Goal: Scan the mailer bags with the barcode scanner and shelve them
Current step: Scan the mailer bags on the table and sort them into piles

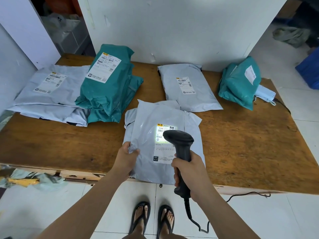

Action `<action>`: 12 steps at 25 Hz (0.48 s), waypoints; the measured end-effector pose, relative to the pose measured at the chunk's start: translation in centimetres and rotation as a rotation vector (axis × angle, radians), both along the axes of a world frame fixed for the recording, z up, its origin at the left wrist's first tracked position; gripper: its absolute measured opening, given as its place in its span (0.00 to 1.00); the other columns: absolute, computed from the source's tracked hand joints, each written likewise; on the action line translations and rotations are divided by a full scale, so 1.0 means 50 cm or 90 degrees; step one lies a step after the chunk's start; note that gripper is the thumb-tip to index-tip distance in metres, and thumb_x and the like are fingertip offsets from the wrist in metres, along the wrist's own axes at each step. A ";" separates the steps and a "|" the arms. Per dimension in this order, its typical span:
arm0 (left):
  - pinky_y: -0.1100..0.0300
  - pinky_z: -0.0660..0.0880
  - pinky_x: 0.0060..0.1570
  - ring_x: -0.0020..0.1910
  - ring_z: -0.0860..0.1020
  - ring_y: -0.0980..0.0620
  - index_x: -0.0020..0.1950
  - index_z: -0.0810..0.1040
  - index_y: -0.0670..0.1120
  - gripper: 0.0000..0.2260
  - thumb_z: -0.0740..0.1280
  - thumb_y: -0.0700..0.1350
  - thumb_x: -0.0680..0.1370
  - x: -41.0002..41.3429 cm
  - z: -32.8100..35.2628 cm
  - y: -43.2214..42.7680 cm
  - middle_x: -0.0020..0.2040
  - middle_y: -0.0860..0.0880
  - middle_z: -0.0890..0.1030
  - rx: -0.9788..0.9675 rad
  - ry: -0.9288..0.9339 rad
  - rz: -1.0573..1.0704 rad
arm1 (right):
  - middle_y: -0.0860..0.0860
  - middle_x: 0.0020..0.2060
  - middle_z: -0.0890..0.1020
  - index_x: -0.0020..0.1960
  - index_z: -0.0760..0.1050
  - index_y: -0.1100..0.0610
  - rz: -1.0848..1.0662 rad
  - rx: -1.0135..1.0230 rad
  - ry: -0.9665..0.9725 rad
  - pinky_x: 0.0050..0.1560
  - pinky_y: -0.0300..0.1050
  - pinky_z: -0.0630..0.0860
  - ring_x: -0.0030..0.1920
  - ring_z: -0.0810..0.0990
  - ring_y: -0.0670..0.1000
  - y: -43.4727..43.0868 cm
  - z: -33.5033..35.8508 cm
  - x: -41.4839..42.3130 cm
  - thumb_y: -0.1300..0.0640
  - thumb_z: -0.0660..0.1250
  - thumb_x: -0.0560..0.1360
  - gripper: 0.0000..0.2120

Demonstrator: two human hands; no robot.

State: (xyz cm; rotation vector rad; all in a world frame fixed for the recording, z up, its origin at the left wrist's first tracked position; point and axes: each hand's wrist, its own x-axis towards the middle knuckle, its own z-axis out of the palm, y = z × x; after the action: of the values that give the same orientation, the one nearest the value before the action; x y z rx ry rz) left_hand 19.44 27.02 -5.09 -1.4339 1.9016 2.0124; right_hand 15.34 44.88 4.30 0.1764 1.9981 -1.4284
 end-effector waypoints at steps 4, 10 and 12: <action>0.45 0.77 0.51 0.52 0.77 0.40 0.55 0.69 0.49 0.05 0.62 0.44 0.80 0.001 -0.009 -0.002 0.56 0.41 0.75 -0.008 -0.002 0.002 | 0.57 0.26 0.71 0.47 0.71 0.67 0.000 0.005 0.005 0.27 0.44 0.72 0.23 0.69 0.53 -0.001 -0.005 -0.003 0.68 0.63 0.71 0.06; 0.49 0.73 0.43 0.46 0.74 0.42 0.47 0.71 0.51 0.03 0.62 0.43 0.80 0.001 -0.013 0.000 0.54 0.39 0.75 -0.005 0.001 0.013 | 0.55 0.25 0.71 0.44 0.70 0.62 0.003 -0.005 -0.011 0.25 0.42 0.70 0.22 0.68 0.53 -0.004 -0.002 -0.008 0.68 0.63 0.71 0.04; 0.49 0.74 0.42 0.46 0.75 0.41 0.54 0.70 0.48 0.04 0.62 0.44 0.80 0.001 -0.012 0.001 0.55 0.40 0.75 -0.019 -0.009 0.011 | 0.55 0.25 0.70 0.45 0.70 0.63 0.009 -0.006 -0.012 0.25 0.42 0.70 0.22 0.68 0.52 -0.007 -0.002 -0.009 0.68 0.63 0.71 0.04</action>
State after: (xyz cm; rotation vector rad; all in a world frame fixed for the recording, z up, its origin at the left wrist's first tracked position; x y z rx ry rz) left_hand 19.47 27.08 -5.69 -1.4713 1.9279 1.9852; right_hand 14.90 44.52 4.21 0.1701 1.9734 -1.4228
